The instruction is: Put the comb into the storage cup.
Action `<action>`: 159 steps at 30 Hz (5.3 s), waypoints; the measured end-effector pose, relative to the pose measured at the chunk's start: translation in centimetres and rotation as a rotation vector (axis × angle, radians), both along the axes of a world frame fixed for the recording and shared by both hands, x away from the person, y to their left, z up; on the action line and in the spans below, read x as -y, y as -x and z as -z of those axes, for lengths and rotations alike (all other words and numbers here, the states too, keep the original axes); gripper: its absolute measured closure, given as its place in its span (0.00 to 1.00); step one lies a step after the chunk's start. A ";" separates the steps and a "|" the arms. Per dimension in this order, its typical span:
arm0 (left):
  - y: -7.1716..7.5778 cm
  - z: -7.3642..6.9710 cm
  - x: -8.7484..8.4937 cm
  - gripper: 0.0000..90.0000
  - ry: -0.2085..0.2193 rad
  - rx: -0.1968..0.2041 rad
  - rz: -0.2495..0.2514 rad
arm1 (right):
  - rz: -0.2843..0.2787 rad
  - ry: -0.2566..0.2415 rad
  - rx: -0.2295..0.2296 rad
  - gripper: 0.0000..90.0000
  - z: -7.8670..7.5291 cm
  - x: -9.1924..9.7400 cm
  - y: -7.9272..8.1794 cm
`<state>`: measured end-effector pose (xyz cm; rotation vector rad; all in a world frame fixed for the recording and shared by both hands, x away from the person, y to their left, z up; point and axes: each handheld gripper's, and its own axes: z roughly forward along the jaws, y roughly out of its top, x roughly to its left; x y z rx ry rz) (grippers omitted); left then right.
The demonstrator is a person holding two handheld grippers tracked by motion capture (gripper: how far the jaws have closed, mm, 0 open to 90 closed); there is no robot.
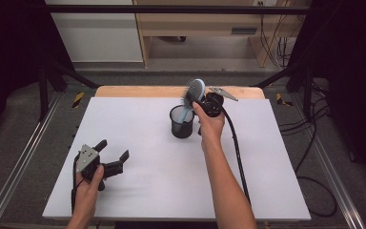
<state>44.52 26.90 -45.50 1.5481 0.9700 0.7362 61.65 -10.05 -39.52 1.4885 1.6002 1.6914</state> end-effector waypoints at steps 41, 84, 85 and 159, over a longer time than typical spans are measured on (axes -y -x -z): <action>0.1 -0.2 -0.3 0.04 0.004 0.005 -0.006 | -0.044 0.313 0.076 0.07 -4.2 3.1 3.8; 1.9 -1.0 -5.6 0.01 0.001 0.096 -0.071 | 0.066 0.277 0.298 0.05 -7.8 12.7 8.8; 1.9 -0.9 -5.6 0.01 -0.001 0.096 -0.071 | 0.067 0.279 0.297 0.05 -7.7 12.9 8.9; 3.0 -0.8 -5.9 0.03 -0.022 0.126 -0.058 | 0.090 0.334 0.284 0.04 1.0 19.7 17.6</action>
